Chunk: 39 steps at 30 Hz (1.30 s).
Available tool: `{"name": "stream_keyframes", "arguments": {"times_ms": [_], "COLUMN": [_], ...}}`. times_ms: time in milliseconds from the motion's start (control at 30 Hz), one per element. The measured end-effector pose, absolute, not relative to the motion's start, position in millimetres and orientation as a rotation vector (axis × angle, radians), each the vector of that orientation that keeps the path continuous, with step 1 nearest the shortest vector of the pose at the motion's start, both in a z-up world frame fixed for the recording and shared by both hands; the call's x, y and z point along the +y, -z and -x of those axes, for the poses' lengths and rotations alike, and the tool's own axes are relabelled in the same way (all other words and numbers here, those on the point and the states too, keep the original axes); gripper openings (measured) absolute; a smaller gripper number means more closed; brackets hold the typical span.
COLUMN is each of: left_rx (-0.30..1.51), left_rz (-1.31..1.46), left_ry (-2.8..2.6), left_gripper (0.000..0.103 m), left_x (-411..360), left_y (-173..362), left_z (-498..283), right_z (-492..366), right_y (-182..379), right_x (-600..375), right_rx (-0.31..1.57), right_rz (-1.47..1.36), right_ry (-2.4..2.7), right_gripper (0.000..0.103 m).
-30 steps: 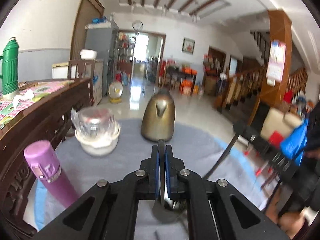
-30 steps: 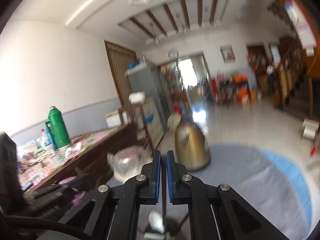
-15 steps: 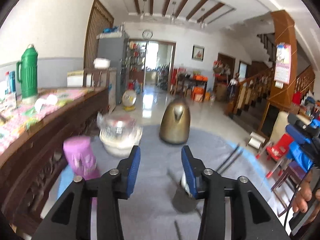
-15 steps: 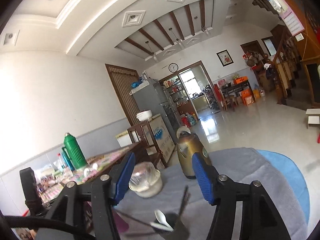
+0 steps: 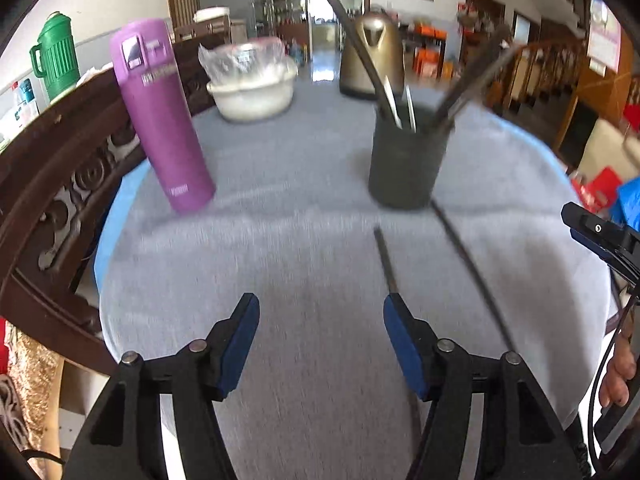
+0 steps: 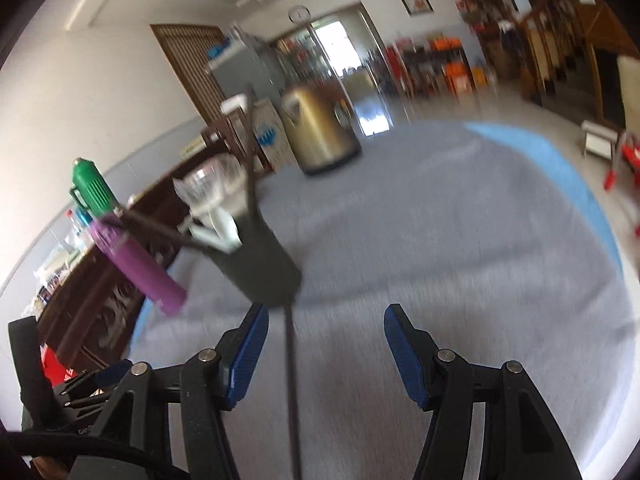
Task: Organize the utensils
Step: 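Move both grippers back down to the last two chopsticks on the cloth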
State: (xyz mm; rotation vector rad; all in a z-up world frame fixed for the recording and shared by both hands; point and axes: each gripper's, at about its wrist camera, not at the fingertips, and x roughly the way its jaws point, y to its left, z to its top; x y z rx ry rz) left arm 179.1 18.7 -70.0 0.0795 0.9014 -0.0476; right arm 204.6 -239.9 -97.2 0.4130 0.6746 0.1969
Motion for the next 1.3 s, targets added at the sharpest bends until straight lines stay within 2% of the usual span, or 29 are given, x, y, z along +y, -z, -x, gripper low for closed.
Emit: {"name": "stream_keyframes", "arguments": {"times_ms": [267,1000,1300], "left_rx": [0.935,0.850,0.853], "left_rz": [-0.125,-0.147,-0.136], "left_ry": [-0.007,-0.056,-0.047], "left_gripper": [0.066,0.066,0.066], "left_x": [11.9,18.2,18.0], "left_y": [81.3,52.6,51.3], "left_z": [-178.0,-176.1,-174.8], "right_z": [-196.3,-189.9,-192.9], "right_y": [98.7,65.0,69.5], "right_x": [-227.3,-178.5,-170.8], "right_rx": [0.700,0.711,0.733], "right_rz": [-0.377,-0.264,-0.259], "right_ry": [-0.240,-0.306,-0.320], "right_gripper": [0.064,0.064,0.061]}}
